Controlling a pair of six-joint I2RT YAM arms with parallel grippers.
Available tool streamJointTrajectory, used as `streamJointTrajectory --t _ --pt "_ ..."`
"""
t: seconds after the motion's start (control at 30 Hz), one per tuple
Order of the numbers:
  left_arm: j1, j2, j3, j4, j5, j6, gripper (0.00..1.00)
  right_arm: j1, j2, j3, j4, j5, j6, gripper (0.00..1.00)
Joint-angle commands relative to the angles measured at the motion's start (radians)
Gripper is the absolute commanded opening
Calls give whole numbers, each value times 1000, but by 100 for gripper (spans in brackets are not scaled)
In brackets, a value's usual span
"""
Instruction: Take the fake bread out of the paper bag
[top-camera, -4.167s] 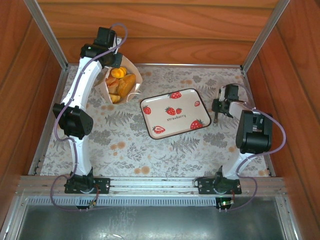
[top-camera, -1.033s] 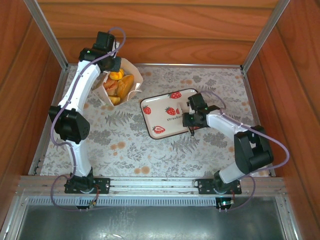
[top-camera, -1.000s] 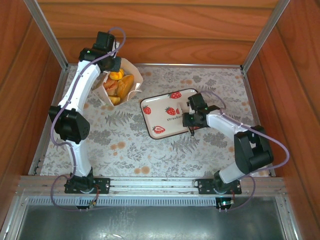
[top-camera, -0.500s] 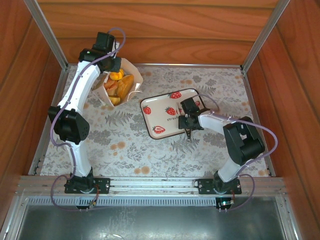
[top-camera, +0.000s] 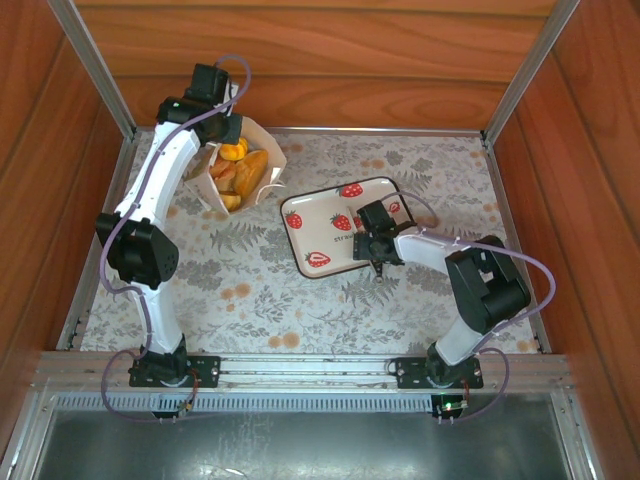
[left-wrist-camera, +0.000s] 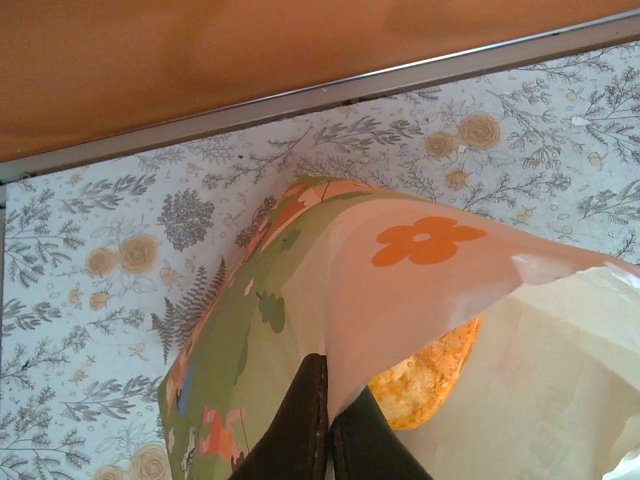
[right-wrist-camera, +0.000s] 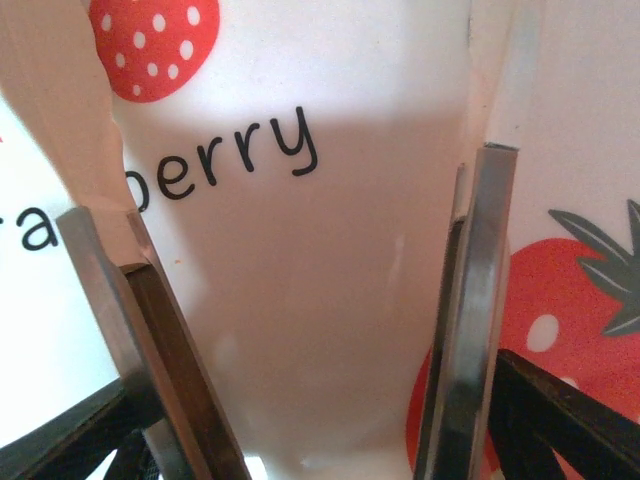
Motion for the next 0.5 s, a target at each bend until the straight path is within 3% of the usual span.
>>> streamJointTrajectory --t 0.0,0.3,0.47 --pt "-2 -50 -9 13 16 -2 0 16 11 -39 -78 2 37 81" --pt "-2 -65 -23 17 9 0 0 30 -17 -47 -84 -16 40 72" --pt "-2 -71 -22 19 9 4 0 31 -4 -25 -71 -9 46 45"
